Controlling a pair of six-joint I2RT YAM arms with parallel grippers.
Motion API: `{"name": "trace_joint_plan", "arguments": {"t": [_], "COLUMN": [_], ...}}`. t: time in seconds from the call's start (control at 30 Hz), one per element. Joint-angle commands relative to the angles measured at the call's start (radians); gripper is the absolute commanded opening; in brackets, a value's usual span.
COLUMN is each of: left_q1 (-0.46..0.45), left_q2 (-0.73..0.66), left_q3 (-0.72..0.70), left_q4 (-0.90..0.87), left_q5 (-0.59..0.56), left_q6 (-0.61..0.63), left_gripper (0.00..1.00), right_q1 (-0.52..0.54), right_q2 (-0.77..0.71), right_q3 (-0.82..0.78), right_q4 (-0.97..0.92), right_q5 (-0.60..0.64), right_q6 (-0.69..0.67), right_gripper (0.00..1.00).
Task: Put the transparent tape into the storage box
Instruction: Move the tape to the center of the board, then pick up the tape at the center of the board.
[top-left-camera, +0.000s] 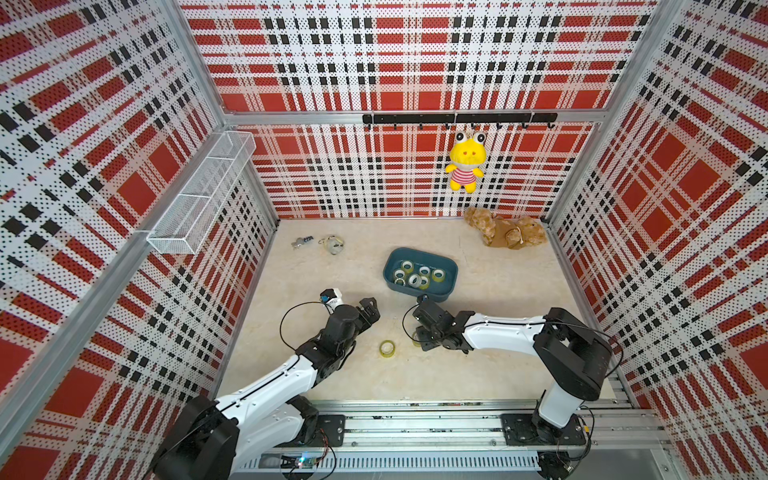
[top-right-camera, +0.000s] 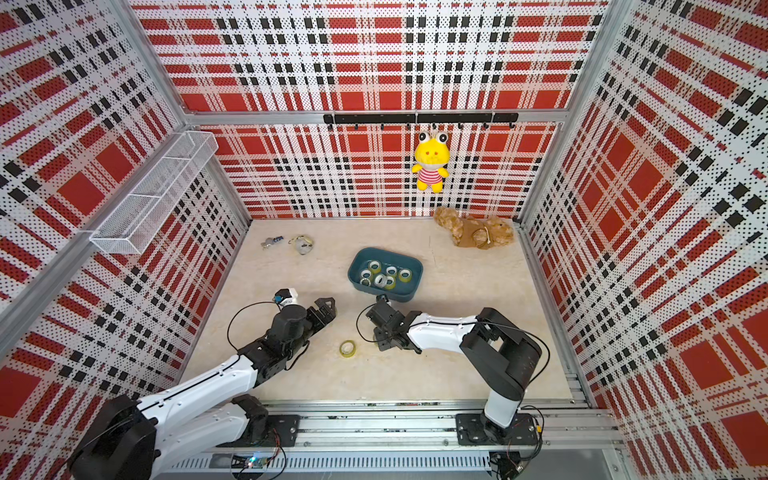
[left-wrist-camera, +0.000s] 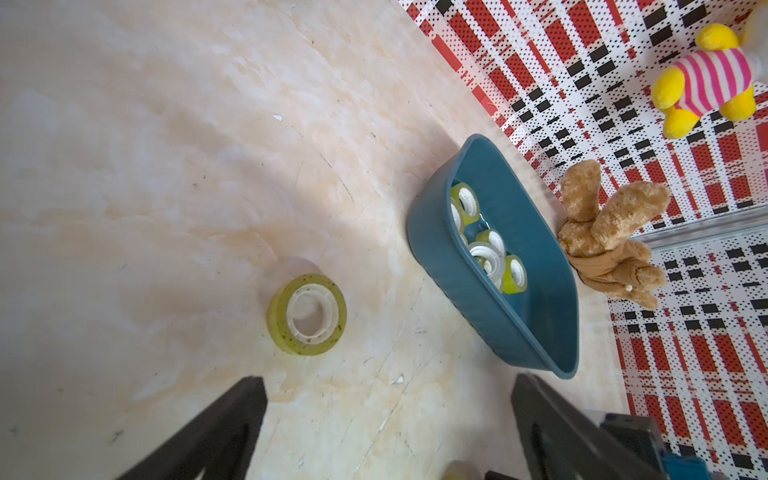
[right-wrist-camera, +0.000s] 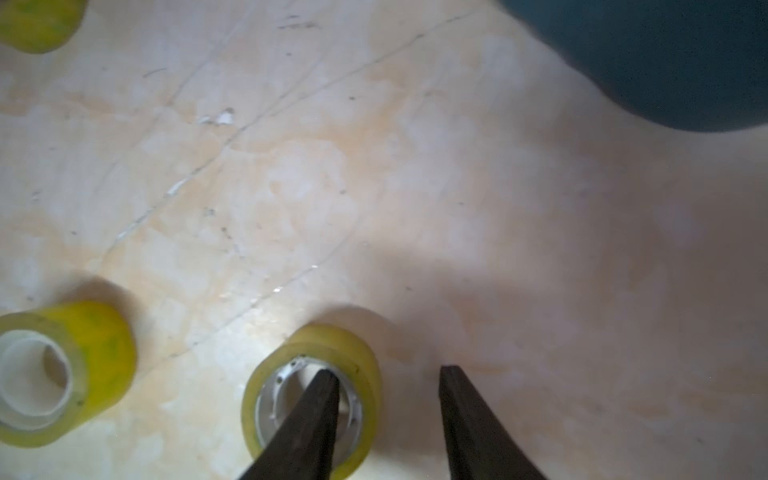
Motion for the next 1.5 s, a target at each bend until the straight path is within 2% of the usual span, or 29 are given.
{"name": "trace_joint_plan", "arguments": {"t": [0.0, 0.2, 0.43, 0.6, 0.93, 1.03, 1.2, 1.3, 1.47], "left_q1": [-0.011, -0.033, -0.032, -0.014, 0.004, 0.009, 0.017, 0.023, 0.03], "left_q2": [0.011, 0.051, 0.036, -0.014, -0.036, -0.036, -0.047, -0.06, -0.065], "left_q3": [0.012, 0.031, 0.014, -0.008, -0.013, -0.013, -0.007, -0.011, -0.009], "left_q4": [0.003, 0.018, 0.032, 0.017, -0.003, -0.003, -0.015, -0.017, -0.02], "left_q5": [0.008, -0.003, -0.008, -0.011, -0.007, -0.003, 0.0, 0.0, 0.0], "left_q6": [0.019, 0.024, 0.04, 0.041, 0.047, 0.051, 0.058, 0.059, 0.07], "left_gripper": [0.99, 0.99, 0.99, 0.99, 0.99, 0.99, 0.99, 0.99, 0.99], "right_q1": [-0.046, -0.089, -0.088, -0.071, -0.049, -0.049, -0.049, -0.053, -0.091], "right_q2": [-0.094, -0.191, -0.11, -0.048, 0.031, 0.038, 0.004, -0.06, -0.167], "right_q3": [-0.047, -0.096, -0.038, 0.005, 0.018, 0.018, 0.023, 0.028, 0.08], "right_q4": [-0.062, -0.04, -0.065, -0.135, -0.128, -0.119, -0.138, -0.158, -0.192], "right_q5": [0.064, -0.073, -0.108, -0.004, 0.034, 0.027, 0.052, 0.067, 0.041], "right_q6": [0.0, -0.085, -0.105, -0.105, -0.064, -0.062, -0.067, -0.076, -0.116], "right_gripper": [0.47, 0.48, 0.46, 0.45, 0.41, 0.34, 0.09, 0.05, 0.06]}}
